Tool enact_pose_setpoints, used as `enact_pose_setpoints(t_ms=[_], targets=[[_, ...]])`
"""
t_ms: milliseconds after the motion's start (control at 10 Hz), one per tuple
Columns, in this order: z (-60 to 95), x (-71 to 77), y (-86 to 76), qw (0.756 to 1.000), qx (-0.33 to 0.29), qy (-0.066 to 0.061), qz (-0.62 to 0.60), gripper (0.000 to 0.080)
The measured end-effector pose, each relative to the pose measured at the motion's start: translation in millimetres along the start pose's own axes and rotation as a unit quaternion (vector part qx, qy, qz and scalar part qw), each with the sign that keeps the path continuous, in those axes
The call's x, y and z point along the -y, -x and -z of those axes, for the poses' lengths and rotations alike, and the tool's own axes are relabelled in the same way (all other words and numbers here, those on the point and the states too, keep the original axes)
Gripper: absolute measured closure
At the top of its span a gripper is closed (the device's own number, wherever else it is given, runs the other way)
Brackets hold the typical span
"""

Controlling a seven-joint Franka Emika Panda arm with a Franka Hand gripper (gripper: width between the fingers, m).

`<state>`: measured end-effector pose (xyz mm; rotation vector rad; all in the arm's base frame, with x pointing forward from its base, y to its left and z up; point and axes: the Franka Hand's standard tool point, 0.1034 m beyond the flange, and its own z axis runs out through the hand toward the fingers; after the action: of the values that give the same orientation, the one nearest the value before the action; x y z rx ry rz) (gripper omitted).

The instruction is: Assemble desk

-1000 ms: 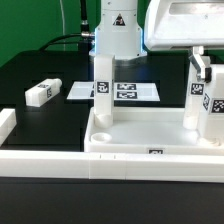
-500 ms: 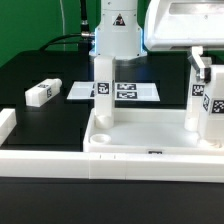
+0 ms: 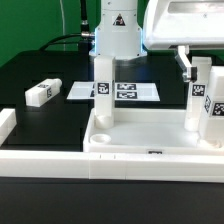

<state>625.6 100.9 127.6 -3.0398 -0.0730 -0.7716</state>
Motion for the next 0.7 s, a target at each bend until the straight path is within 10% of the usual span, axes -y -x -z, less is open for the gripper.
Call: enact_pose_setpoints(t_ms=[700], targets=[[19.2,-1.4,-11.7,1.000,0.020,-0.012,-0.010,0.0151]])
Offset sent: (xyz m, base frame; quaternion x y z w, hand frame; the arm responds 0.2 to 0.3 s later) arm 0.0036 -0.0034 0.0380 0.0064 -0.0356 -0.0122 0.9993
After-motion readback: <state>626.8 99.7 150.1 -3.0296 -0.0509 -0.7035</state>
